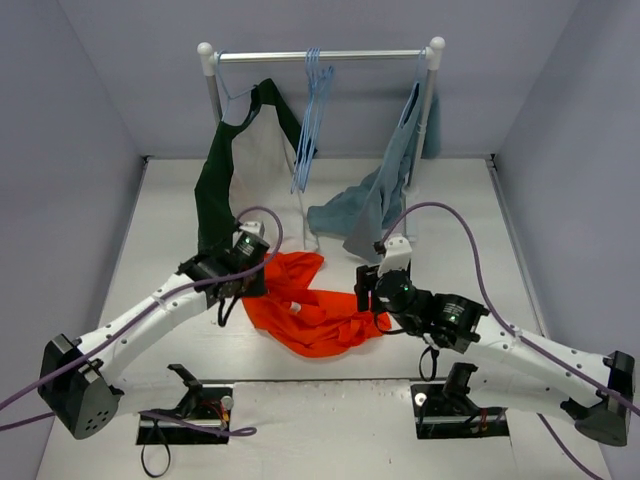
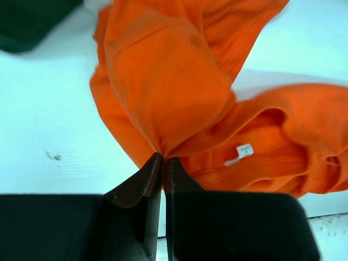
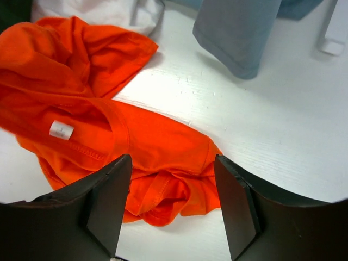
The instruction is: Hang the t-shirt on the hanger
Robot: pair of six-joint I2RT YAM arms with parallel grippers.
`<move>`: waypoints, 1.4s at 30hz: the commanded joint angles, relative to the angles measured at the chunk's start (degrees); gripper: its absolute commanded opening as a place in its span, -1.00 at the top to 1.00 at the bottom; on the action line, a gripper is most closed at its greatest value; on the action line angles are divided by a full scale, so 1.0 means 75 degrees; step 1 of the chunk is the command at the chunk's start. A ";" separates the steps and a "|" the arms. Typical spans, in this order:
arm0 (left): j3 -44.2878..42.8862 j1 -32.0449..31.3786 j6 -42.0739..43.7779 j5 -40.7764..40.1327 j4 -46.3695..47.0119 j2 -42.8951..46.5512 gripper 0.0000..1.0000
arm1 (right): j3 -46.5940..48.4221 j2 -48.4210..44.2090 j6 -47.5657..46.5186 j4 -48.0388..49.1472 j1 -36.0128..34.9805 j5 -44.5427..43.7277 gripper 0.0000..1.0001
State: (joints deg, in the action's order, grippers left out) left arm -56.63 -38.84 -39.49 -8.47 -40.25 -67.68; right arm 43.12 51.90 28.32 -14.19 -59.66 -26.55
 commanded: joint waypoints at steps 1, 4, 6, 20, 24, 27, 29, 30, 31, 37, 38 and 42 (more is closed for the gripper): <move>0.0473 -0.0191 -0.0820 -0.0113 0.0851 0.0025 1.00 | 0.0726 0.1155 0.0590 0.0041 -0.0085 -0.0259 -0.23; 0.0787 -0.0301 -0.0910 -0.0156 0.1097 0.0070 1.00 | 0.1294 0.2110 0.0921 0.0041 -0.0173 -0.0447 -0.30; 0.0944 -0.0338 -0.0969 -0.0202 0.1196 0.0111 1.00 | 0.1614 0.2710 0.1111 0.0041 -0.0267 -0.0674 -0.33; 0.1211 -0.0359 -0.1029 -0.0301 0.1242 0.0328 1.00 | 0.1899 0.4960 0.1677 0.0052 -0.0899 -0.0332 -0.41; 0.1211 -0.0363 -0.1039 -0.0289 0.1243 0.0328 1.00 | 0.1680 0.5303 0.1814 0.0064 -0.0904 -0.0418 -0.41; 0.1211 -0.0363 -0.1027 -0.0301 0.1252 0.0328 1.00 | 0.1554 0.5554 0.1802 0.0064 -0.0904 -0.0613 -0.39; 0.1217 -0.0364 -0.1009 -0.0283 0.1231 0.0365 1.00 | 0.1515 0.5700 0.1807 0.0076 -0.0904 -0.0606 -0.37; 0.1226 -0.0364 -0.1000 -0.0277 0.1231 0.0383 1.00 | 0.1497 0.5755 0.1802 0.0076 -0.0904 -0.0582 -0.37; 0.1238 -0.0364 -0.0985 -0.0281 0.1227 0.0398 1.00 | 0.1470 0.5795 0.1802 0.0076 -0.0904 -0.0574 -0.36; 0.1258 -0.0362 -0.0955 -0.0279 0.1207 0.0434 1.00 | 0.1018 0.5494 0.2006 0.0064 -0.0865 -0.0682 -0.26; 0.1258 -0.0354 -0.0946 -0.0288 0.1207 0.0434 1.00 | 0.0931 0.5450 0.2032 0.0064 -0.0848 -0.0700 -0.24; 0.1269 -0.0355 -0.0922 -0.0301 0.1216 0.0446 1.00 | 0.0714 0.5183 0.2110 0.0064 -0.0736 -0.0738 -0.14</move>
State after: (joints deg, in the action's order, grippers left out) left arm -47.03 -41.25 -46.30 -9.34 -33.08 -66.01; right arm 49.87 94.49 42.08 -12.36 -66.01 -28.57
